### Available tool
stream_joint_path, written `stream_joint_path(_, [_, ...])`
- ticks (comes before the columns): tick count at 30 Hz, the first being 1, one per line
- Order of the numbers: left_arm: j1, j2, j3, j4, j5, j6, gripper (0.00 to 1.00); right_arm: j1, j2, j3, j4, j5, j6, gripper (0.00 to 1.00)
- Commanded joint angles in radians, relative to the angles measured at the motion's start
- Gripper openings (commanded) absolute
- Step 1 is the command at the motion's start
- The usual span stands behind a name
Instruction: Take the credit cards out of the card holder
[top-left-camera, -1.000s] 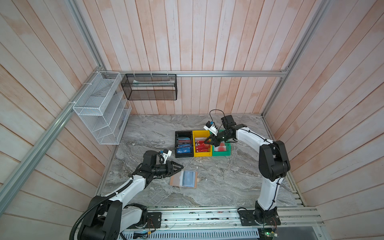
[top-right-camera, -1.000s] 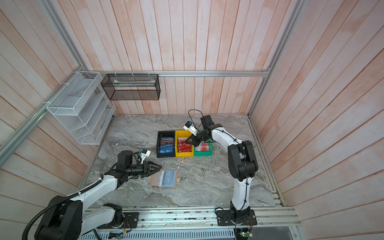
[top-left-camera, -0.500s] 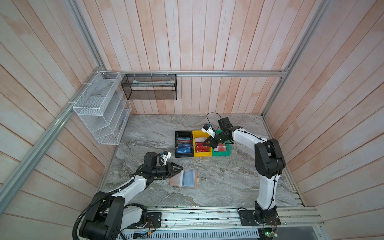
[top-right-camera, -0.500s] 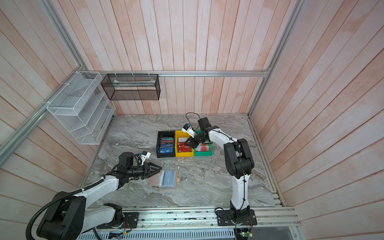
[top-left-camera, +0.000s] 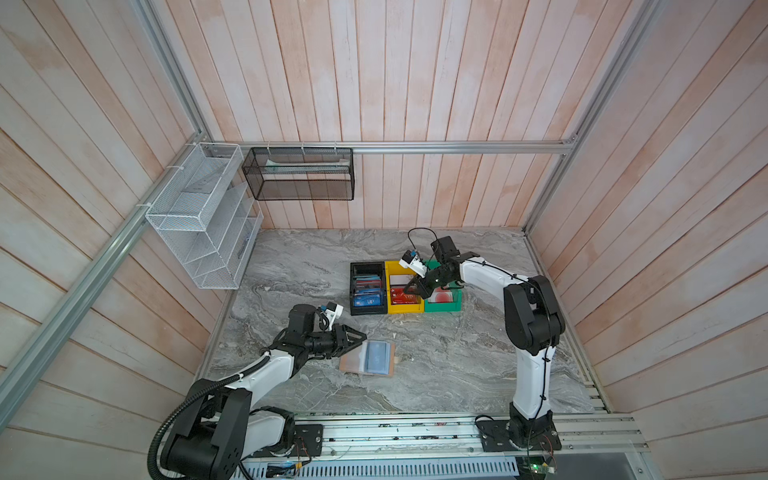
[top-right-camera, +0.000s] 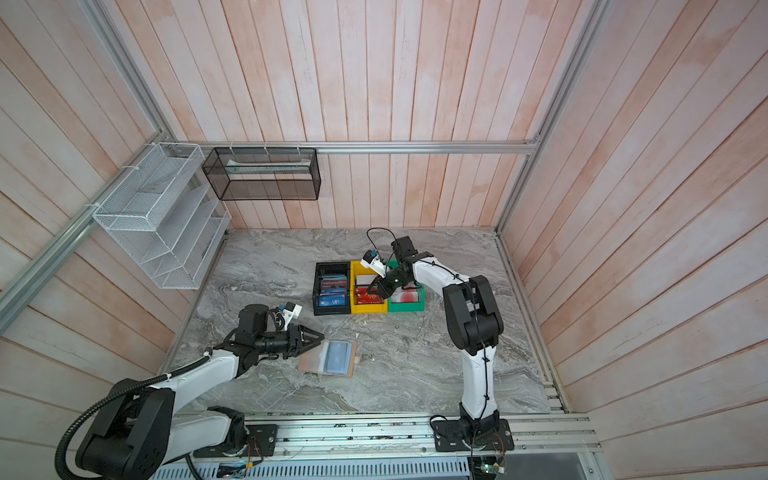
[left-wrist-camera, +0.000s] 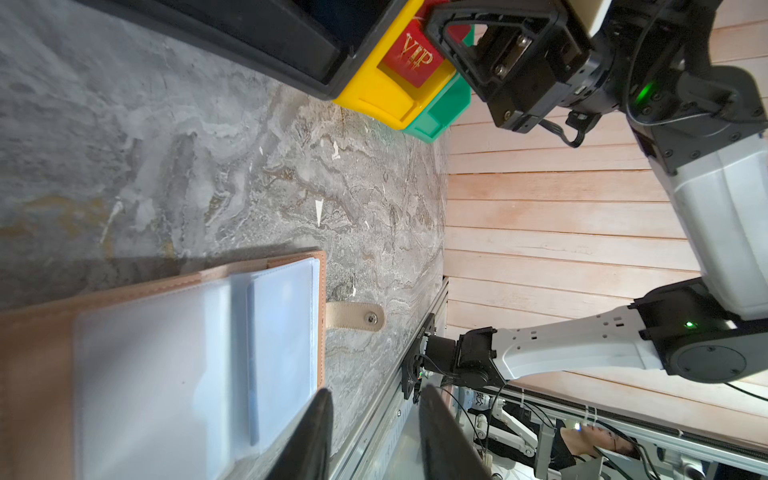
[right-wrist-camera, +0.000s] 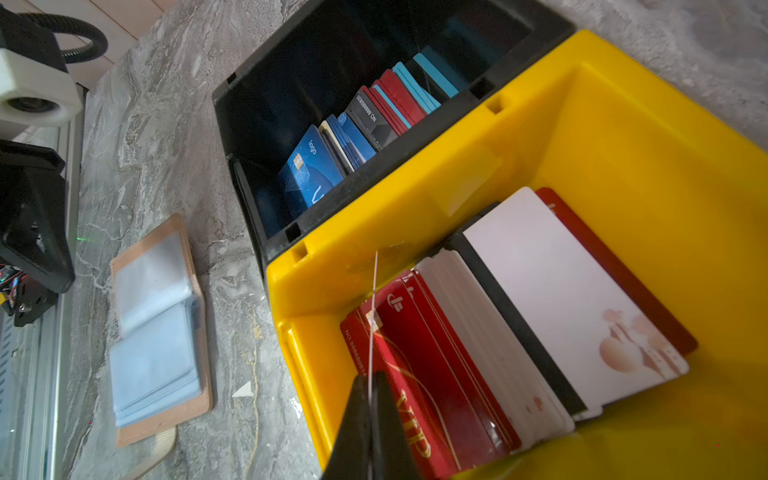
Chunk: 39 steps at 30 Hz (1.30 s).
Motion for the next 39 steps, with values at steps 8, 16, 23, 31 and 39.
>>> stream_joint_path(8, [-0.004,0.01,0.018,0.006,0.012,0.03,0.38,0.028,0.046,0.052,-0.062,0.008,-0.018,0.0])
stream_joint_path(16, [-0.005,0.009,0.023,-0.009,0.012,0.045,0.38,0.033,0.063,0.066,-0.08,0.031,-0.018,0.0])
stream_joint_path(23, [-0.005,0.011,0.031,-0.02,0.011,0.055,0.38,0.036,0.067,0.072,-0.093,0.054,-0.014,0.04])
stream_joint_path(31, [-0.004,0.018,0.03,-0.021,0.008,0.056,0.37,0.038,0.062,0.072,-0.094,0.088,-0.006,0.19])
stream_joint_path(39, [-0.003,0.021,0.03,-0.018,0.008,0.056,0.37,0.038,0.056,0.074,-0.107,0.106,-0.002,0.25])
